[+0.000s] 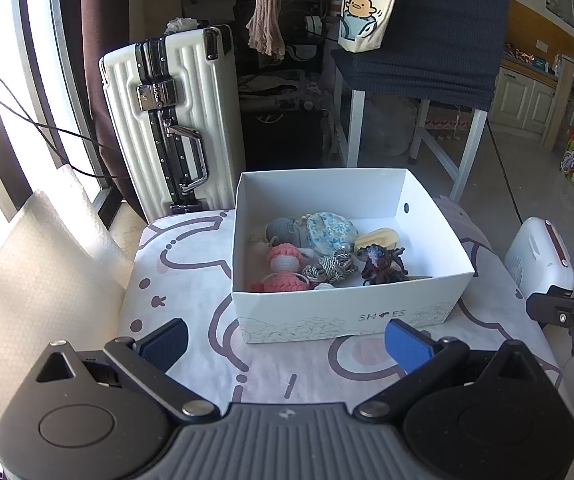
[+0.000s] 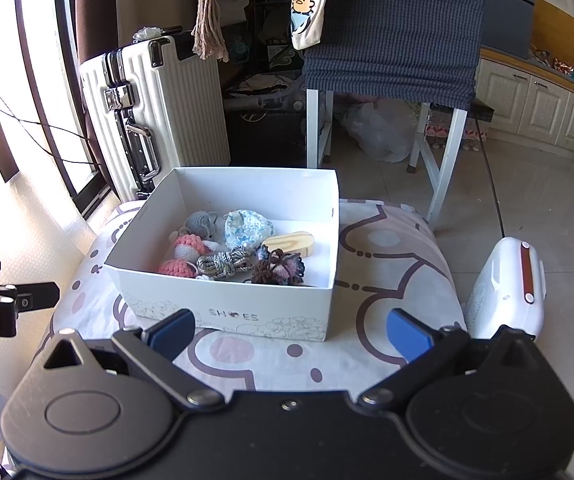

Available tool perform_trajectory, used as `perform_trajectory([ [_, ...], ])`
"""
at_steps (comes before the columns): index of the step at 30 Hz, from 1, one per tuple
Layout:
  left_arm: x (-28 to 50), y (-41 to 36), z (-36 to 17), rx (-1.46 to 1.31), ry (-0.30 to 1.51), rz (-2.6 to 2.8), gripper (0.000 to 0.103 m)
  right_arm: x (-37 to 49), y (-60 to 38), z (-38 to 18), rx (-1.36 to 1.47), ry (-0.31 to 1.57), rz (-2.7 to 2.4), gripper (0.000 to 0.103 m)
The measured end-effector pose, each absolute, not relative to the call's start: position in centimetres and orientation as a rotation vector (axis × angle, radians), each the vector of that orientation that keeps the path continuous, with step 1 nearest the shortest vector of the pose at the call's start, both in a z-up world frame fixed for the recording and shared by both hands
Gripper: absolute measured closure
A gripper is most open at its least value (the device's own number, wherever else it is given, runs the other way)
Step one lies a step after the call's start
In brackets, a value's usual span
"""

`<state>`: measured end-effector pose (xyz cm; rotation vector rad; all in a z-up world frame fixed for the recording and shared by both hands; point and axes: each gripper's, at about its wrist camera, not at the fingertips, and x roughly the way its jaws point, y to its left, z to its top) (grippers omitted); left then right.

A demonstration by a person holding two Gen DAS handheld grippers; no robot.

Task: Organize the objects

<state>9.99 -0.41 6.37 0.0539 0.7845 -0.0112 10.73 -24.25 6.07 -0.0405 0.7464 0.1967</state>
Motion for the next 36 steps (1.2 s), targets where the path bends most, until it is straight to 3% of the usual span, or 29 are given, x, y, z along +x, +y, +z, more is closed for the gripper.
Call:
perform_trajectory([
  [36, 10.10, -0.73, 6.39, 0.062, 0.790, -0.019, 0.000, 10.69, -24.62, 5.67, -0.043, 0.754, 0.199, 0.000],
])
